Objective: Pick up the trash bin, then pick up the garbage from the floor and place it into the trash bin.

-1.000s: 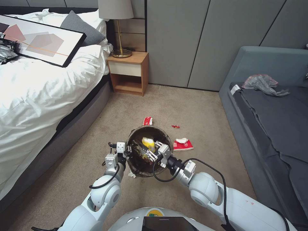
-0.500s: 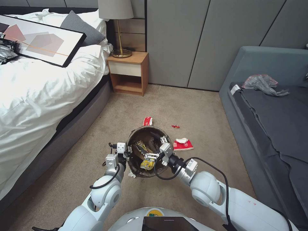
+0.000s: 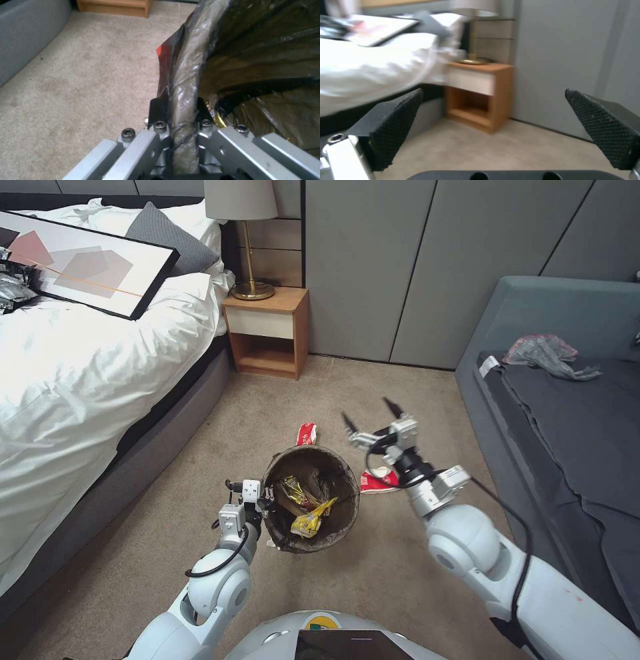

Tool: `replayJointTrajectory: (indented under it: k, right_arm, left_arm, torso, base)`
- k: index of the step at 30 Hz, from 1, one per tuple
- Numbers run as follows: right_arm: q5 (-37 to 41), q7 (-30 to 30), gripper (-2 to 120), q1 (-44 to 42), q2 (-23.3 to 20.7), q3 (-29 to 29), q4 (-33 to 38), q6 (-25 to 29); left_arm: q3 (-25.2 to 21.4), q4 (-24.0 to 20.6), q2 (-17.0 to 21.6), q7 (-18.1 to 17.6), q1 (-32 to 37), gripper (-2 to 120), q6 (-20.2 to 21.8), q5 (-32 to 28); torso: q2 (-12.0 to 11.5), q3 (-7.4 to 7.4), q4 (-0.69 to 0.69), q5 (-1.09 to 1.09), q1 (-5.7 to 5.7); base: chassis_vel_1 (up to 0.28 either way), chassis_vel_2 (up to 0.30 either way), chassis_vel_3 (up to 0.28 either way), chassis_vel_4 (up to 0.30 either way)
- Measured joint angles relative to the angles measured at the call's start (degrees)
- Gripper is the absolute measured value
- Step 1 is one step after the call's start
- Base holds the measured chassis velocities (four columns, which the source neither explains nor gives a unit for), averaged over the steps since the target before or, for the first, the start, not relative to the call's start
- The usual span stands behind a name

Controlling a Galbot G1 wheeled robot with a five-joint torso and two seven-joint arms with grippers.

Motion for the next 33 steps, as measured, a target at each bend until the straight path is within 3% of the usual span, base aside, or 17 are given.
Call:
replayJointTrajectory:
  k: [9, 21, 28, 33]
  right_arm:
    - [-6.36, 3.21, 100, -10.98, 5.91, 13.54, -2.33, 0.32]
    - [-17.07, 3.84, 100, -18.94, 14.09, 17.23, -8.48, 6.60]
    - [-20.12, 3.48, 100, -22.66, 19.58, 17.75, -9.36, 9.08]
    - [-20.97, 3.31, 100, -23.69, 20.88, 17.49, -9.40, 9.78]
  left_arm:
    - [-0.48, -0.01, 0.28, 0.18, 0.19, 0, -0.41, 0.51]
    - [-1.46, -0.17, 0.33, 0.23, 0.78, 0, -0.86, 1.05]
    - [-1.62, -0.05, 0.15, 0.25, 0.85, 0, -1.00, 1.45]
    - [-1.58, 0.01, 0.04, 0.25, 0.86, 0, -1.01, 1.47]
  torso:
    - [0.00, 0.00, 0.00, 0.00, 0.00]
    - [0.00, 0.00, 0.00, 0.00, 0.00]
    - [0.00, 0.00, 0.00, -0.01, 0.00]
    - [0.00, 0.00, 0.00, -0.01, 0.00]
  base:
    - [0.000, 0.000, 0.000, 0.000]
    - [0.000, 0.000, 0.000, 0.000]
    - [0.000, 0.000, 0.000, 0.000]
    - [0.000, 0.000, 0.000, 0.000]
